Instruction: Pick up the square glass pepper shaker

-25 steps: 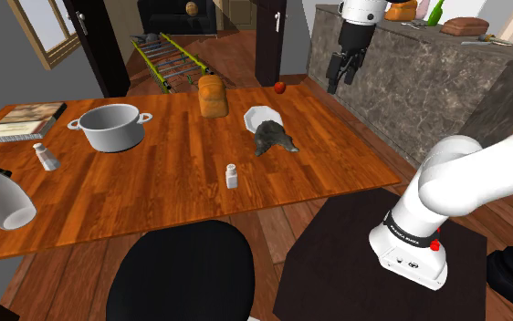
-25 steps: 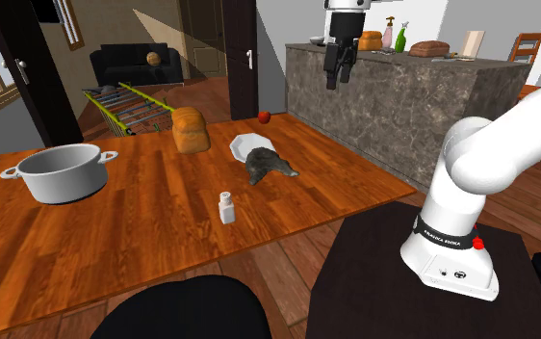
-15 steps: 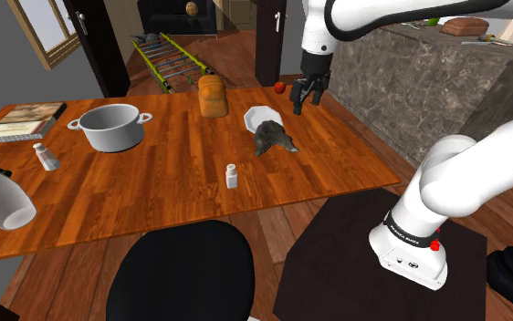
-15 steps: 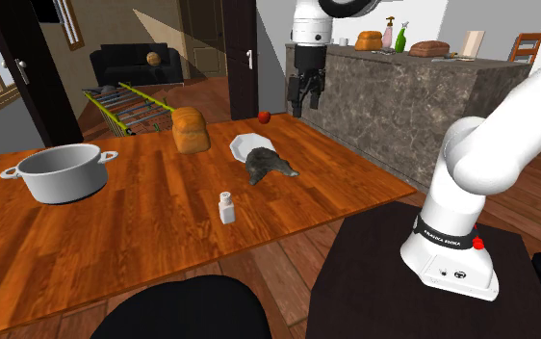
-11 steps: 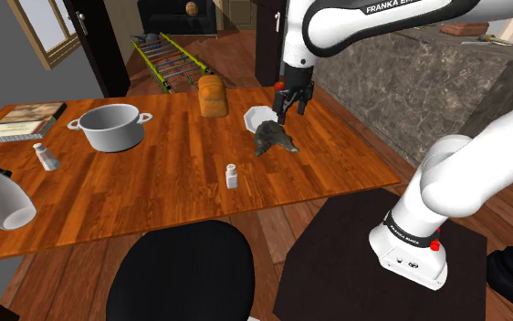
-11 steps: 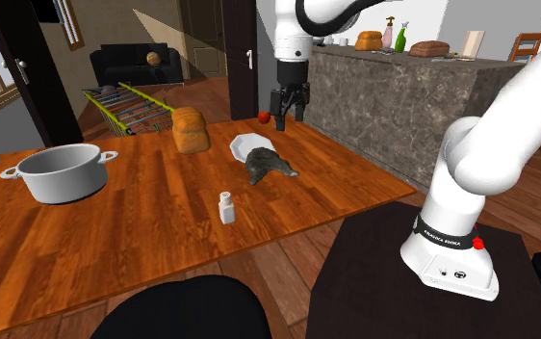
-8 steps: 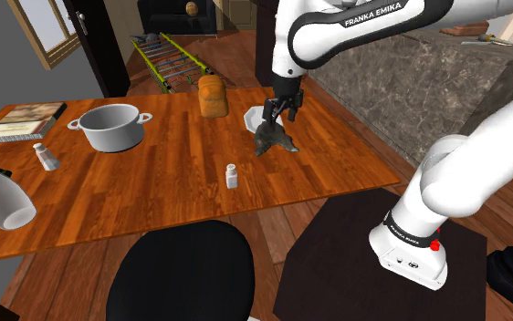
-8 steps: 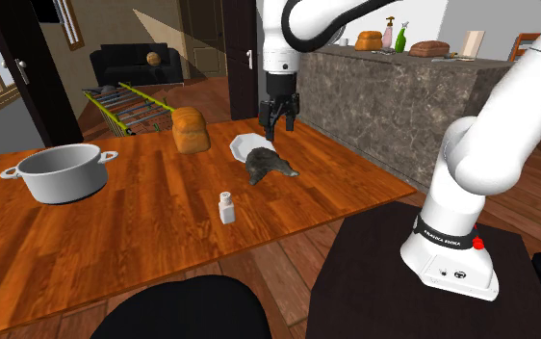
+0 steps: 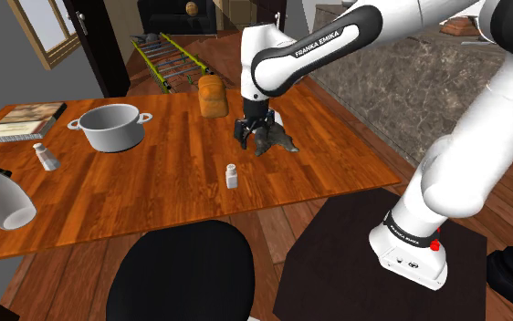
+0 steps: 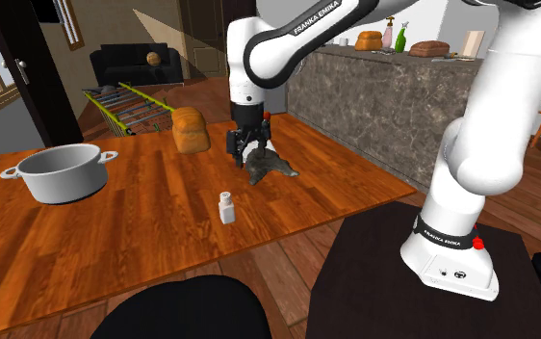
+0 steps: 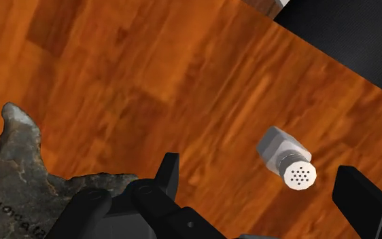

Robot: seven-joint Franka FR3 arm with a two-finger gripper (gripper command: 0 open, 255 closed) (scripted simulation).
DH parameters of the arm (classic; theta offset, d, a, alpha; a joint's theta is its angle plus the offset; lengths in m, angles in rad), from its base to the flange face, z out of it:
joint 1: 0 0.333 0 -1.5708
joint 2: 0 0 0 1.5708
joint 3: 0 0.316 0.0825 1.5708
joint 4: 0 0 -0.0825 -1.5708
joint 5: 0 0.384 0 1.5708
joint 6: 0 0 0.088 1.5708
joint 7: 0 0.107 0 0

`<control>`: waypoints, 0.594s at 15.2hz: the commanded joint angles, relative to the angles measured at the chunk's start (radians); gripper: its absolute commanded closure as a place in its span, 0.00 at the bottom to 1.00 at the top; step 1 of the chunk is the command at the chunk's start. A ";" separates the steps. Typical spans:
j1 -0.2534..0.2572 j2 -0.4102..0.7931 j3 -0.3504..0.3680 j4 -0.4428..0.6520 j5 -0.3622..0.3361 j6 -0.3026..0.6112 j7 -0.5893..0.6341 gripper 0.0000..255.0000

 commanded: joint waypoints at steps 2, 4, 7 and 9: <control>0.015 0.106 0.017 0.057 -0.005 0.044 0.042 0.00; 0.025 0.182 0.024 0.108 -0.012 0.066 0.068 0.00; 0.044 0.296 0.031 0.192 -0.025 0.090 0.104 0.00; 0.047 0.316 0.030 0.198 -0.027 0.104 0.108 0.00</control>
